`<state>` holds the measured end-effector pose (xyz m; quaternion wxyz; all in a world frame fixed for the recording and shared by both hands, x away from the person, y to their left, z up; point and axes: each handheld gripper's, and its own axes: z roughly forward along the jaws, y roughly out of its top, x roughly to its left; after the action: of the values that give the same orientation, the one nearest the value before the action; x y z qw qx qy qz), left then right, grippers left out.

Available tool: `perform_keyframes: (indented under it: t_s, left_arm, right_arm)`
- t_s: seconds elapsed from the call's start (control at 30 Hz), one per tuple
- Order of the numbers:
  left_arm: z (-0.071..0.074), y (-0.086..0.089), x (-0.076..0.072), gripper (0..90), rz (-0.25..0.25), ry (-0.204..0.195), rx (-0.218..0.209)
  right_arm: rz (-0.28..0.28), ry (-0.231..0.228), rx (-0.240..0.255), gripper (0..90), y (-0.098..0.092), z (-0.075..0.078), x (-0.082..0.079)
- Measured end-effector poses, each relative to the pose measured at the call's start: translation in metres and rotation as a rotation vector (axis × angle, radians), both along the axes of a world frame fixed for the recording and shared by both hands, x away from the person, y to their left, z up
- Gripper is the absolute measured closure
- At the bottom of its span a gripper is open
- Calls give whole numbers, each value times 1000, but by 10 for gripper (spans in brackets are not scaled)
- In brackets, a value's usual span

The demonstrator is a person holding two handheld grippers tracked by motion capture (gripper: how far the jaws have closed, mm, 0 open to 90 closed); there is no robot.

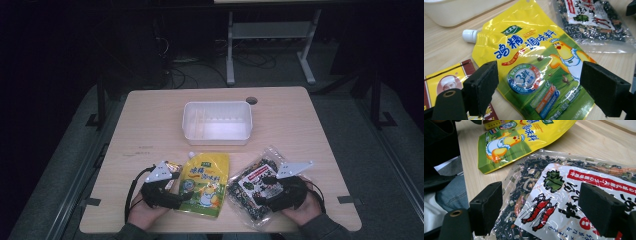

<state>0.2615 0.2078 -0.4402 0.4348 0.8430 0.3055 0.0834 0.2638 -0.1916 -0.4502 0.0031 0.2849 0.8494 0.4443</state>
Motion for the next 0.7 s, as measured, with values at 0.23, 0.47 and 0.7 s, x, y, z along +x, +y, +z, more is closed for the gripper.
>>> perform_keyframes:
  t_s: [0.23, 0.47, 0.7]
  left_arm:
    - [-1, 0, 0, 150, 4, -4, 13]
    - [-2, -1, -1, 150, 0, -9, 26]
    - [-2, -1, -1, 150, -2, -10, 26]
  right_arm:
    - [-6, 1, 2, 187, 0, 1, 0]
    - [-42, -5, -3, 188, -6, 8, 0]
    - [-79, -6, -12, 205, -13, 18, 3]
